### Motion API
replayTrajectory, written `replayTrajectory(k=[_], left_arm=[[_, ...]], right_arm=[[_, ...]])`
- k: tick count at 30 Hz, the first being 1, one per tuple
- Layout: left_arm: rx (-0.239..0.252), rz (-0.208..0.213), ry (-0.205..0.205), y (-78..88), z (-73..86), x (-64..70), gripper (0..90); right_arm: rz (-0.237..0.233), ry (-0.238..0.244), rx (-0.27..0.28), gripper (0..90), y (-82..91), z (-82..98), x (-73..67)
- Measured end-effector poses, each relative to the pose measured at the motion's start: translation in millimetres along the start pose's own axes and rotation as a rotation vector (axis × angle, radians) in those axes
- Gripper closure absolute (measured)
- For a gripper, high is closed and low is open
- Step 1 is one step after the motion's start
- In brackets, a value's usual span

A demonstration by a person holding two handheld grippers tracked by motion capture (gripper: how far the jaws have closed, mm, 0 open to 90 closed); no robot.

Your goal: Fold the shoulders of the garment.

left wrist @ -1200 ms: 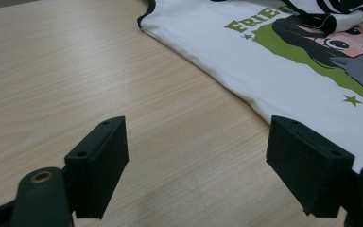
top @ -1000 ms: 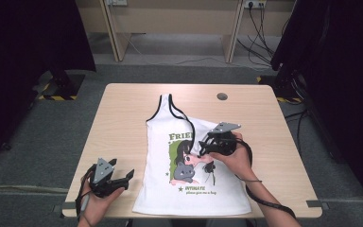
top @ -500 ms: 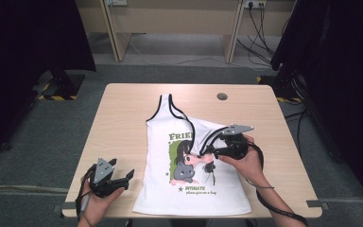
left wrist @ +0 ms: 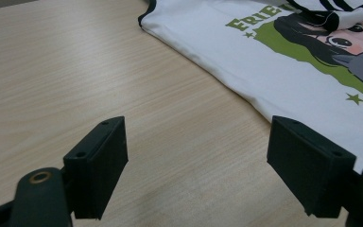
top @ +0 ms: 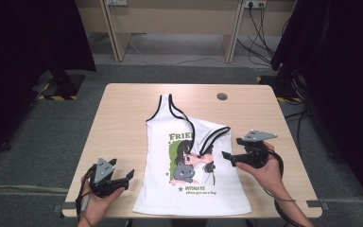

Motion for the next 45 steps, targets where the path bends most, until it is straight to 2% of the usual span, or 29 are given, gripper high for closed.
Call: replayTrajectory(k=[4, 11, 19, 26, 39, 45], left_arm=[[-0.001, -0.002, -0.001, -0.2, 0.0, 0.1, 20.4], [-0.004, -0.006, -0.005, -0.4, 0.0, 0.6, 20.2], [-0.001, -0.008, -0.003, -0.1, 0.0, 0.5, 20.1], [-0.004, -0.011, -0.005, -0.4, 0.0, 0.7, 19.9], [0.004, -0.008, 0.006, 0.5, 0.0, -0.5, 19.7], [0.027, -0.001, 0.029, 0.0, -1.7, -3.6, 19.3]], right_arm=[[0.012, -0.011, 0.001, 15.5, 13.6, 8.9, 9.0], [0.039, -0.061, 0.009, 12.9, 32.7, 23.0, 25.7], [0.078, -0.098, 0.015, 11.7, 45.8, 42.0, 38.8], [0.121, -0.128, 0.015, 9.2, 52.1, 63.1, 50.8], [0.172, -0.208, 0.039, 8.1, 55.7, 89.5, 63.8], [0.177, -0.208, 0.030, 8.1, 52.2, 99.2, 64.7]])
Point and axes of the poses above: each handheld gripper's, and its own axes: y roughly backward along the jaws, z roughly out of its underside, x roughly to its right, the point moved 3 cm from there along -y, roughly forward along the jaws, and after that the axes turned 14 degrees about z, right-handed, at the moved point
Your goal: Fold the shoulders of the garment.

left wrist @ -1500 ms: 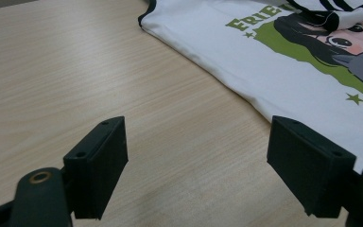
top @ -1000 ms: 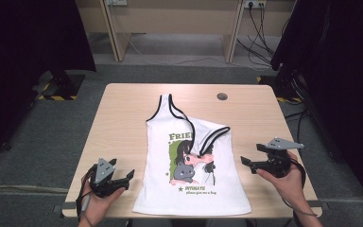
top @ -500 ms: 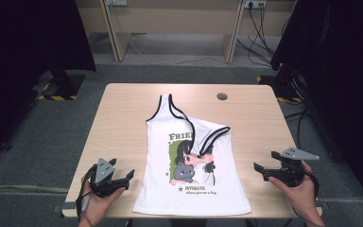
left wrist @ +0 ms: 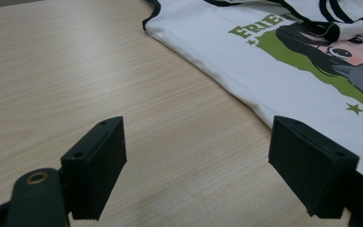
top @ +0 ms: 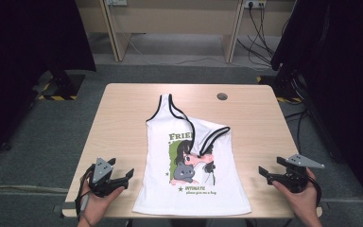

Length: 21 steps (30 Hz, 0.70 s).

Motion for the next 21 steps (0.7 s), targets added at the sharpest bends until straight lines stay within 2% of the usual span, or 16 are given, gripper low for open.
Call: replayTrajectory(k=[4, 7, 9, 12, 17, 21], left_arm=[[0.002, 0.007, -0.011, -7.0, -9.0, -3.1, 19.2], [0.009, 0.022, -0.014, -15.8, -23.6, -7.4, 19.4], [0.004, 0.018, -0.040, -23.9, -37.9, -12.8, 19.7], [0.013, 0.020, -0.057, -38.6, -64.2, -22.9, 20.6], [0.019, 0.016, -0.056, -70.0, -108.5, -41.9, 21.9], [0.009, 0.022, -0.035, -95.2, -131.9, -54.7, 23.5]], right_arm=[[-0.001, -0.004, 0.002, 8.1, -0.6, 0.6, 1.1], [0.000, 0.000, 0.000, 8.1, -0.7, 0.6, 0.7], [-0.002, 0.002, -0.003, 8.1, -1.0, 0.5, 0.5], [-0.008, 0.001, -0.002, 8.1, -0.9, 0.5, 0.8], [-0.019, 0.000, -0.009, 8.0, -1.5, 0.5, 1.0], [-0.018, 0.014, -0.013, 8.0, -1.9, 0.5, -0.4]])
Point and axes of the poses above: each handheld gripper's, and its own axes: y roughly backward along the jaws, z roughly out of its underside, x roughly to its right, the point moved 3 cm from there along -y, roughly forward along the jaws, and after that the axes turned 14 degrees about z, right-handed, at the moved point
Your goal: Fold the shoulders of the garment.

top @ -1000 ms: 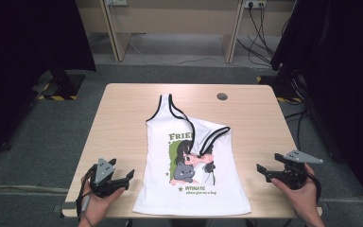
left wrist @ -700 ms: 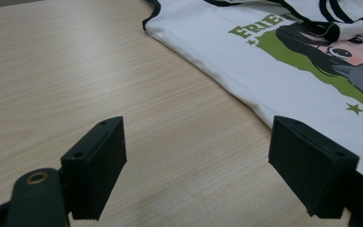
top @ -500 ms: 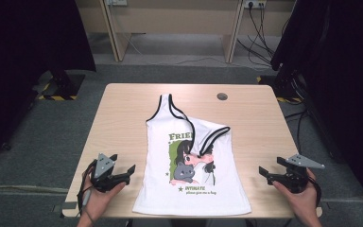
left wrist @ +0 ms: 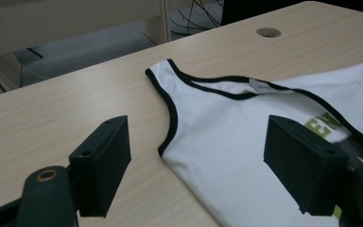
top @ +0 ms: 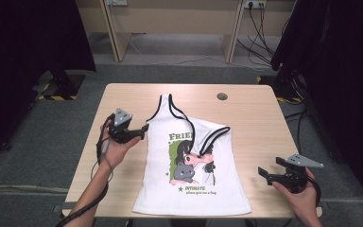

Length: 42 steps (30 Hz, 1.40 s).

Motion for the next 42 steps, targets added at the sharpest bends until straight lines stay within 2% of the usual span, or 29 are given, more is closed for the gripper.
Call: replayTrajectory(k=[4, 7, 8, 10, 11, 13, 14, 16, 17, 18, 19, 21, 22, 23, 24, 26, 27, 29, 30, 33, 36, 42], left_arm=[[-0.021, -0.001, 0.026, -27.8, -18.1, -17.5, 26.2], [-0.040, -0.006, 0.043, -45.8, -25.6, -29.4, 29.8], [-0.063, -0.004, 0.071, -68.4, -31.1, -41.8, 31.6], [-0.063, -0.004, 0.071, -68.4, -31.1, -41.8, 34.2], [-0.085, -0.002, 0.088, -84.4, -32.9, -48.7, 34.2], [-0.085, -0.002, 0.088, -84.4, -32.9, -48.7, 34.7], [-0.110, -0.008, 0.089, -96.4, -33.9, -53.8, 34.7], [-0.110, -0.008, 0.089, -96.4, -33.9, -53.8, 35.2], [-0.133, -0.010, 0.099, -107.6, -34.5, -59.6, 35.2], [-0.133, -0.010, 0.099, -107.6, -34.5, -59.6, 35.7], [-0.159, -0.014, 0.101, -116.0, -33.2, -64.6, 35.7], [-0.159, -0.014, 0.101, -116.0, -33.2, -64.6, 35.9], [-0.188, -0.008, 0.111, -126.3, -28.9, -69.6, 35.9], [-0.188, -0.008, 0.111, -126.3, -28.9, -69.6, 36.4], [-0.216, -0.006, 0.122, -137.2, -23.1, -72.6, 36.4], [-0.216, -0.006, 0.122, -137.2, -23.1, -72.6, 36.4], [-0.211, -0.001, 0.145, -144.2, -20.2, -74.0, 36.4], [-0.211, -0.001, 0.145, -144.2, -20.2, -74.0, 36.4], [-0.226, 0.002, 0.151, -152.4, -18.3, -75.0, 36.4], [-0.226, 0.002, 0.151, -152.4, -18.3, -75.0, 36.3], [-0.225, 0.005, 0.166, -159.0, -19.0, -76.4, 36.0], [-0.257, 0.016, 0.142, -166.2, -18.2, -73.8, 38.0]], right_arm=[[0.001, 0.010, 0.000, 8.1, 0.1, 0.1, -0.9], [-0.002, 0.012, -0.002, 8.0, 0.1, 0.2, -1.2], [-0.002, 0.011, -0.002, 8.1, 0.1, 0.2, -1.1], [-0.007, 0.008, 0.000, 8.1, 0.5, 0.4, -0.9], [-0.007, 0.008, 0.000, 8.1, 0.5, 0.4, -0.9], [-0.008, 0.006, -0.004, 8.1, 0.5, 0.5, -1.0], [-0.008, 0.006, -0.004, 8.0, 0.5, 0.5, -1.0], [-0.010, 0.010, -0.007, 8.0, 0.3, 0.5, -1.4], [-0.010, 0.010, -0.007, 8.1, 0.3, 0.5, -1.4], [-0.010, 0.010, -0.007, 8.1, 0.3, 0.5, -1.4], [-0.013, 0.013, -0.012, 8.3, -0.1, 0.5, -1.6], [-0.012, 0.015, -0.014, 8.3, -0.3, 0.5, -1.9], [-0.012, 0.015, -0.014, 8.3, -0.3, 0.5, -1.9], [-0.012, 0.015, -0.014, 8.3, -0.3, 0.5, -1.9], [-0.012, 0.022, -0.017, 8.4, -0.6, 0.4, -2.5], [-0.015, 0.027, -0.022, 8.4, -1.1, 0.4, -2.7], [-0.015, 0.027, -0.022, 8.5, -1.1, 0.4, -2.7], [-0.017, 0.028, -0.025, 8.5, -1.3, 0.4, -3.1], [-0.017, 0.028, -0.025, 8.7, -1.3, 0.4, -3.1], [-0.019, 0.030, -0.031, 8.7, -1.7, 0.4, -3.5], [-0.021, 0.029, -0.030, 8.8, -1.6, 0.4, -3.5], [-0.027, 0.036, -0.040, 9.1, -2.7, 0.3, -4.1]])
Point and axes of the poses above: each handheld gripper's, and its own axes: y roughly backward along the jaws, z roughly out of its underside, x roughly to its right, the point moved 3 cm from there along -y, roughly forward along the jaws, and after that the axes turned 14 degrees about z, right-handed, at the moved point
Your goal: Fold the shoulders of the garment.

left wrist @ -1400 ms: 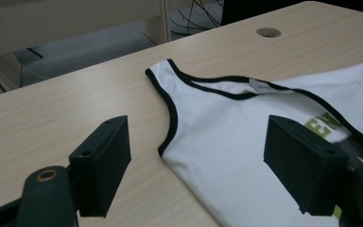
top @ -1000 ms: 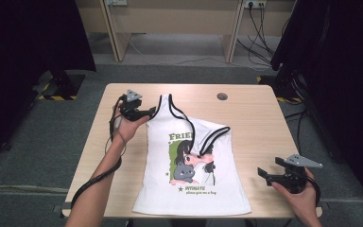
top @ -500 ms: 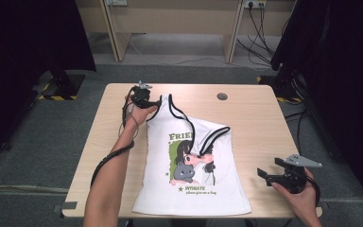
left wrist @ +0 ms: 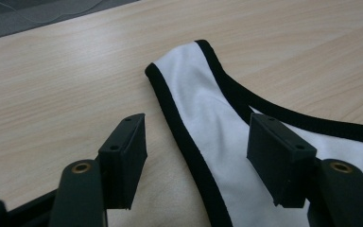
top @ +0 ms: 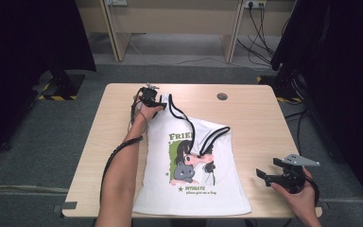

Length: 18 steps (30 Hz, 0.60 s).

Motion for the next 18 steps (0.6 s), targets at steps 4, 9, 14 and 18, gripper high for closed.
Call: replayTrajectory(k=[4, 9, 14, 18], left_arm=[[-0.012, 0.010, -0.017, -5.7, -1.6, 3.1, 41.8], [-0.036, 0.010, -0.038, -13.2, -1.7, 5.2, 44.1], [-0.034, 0.025, -0.028, -14.8, -3.2, 4.9, 48.6], [-0.023, 0.049, -0.046, -16.0, -3.3, 7.5, 64.1]], right_arm=[[-0.001, 0.002, 0.003, 9.6, 0.3, 0.1, -0.1], [-0.004, 0.024, 0.002, 10.0, 1.0, 0.5, -3.7], [-0.012, 0.027, -0.004, 10.3, 0.2, 0.4, -3.8], [-0.017, 0.021, -0.009, 10.3, -0.3, 0.3, -3.4]])
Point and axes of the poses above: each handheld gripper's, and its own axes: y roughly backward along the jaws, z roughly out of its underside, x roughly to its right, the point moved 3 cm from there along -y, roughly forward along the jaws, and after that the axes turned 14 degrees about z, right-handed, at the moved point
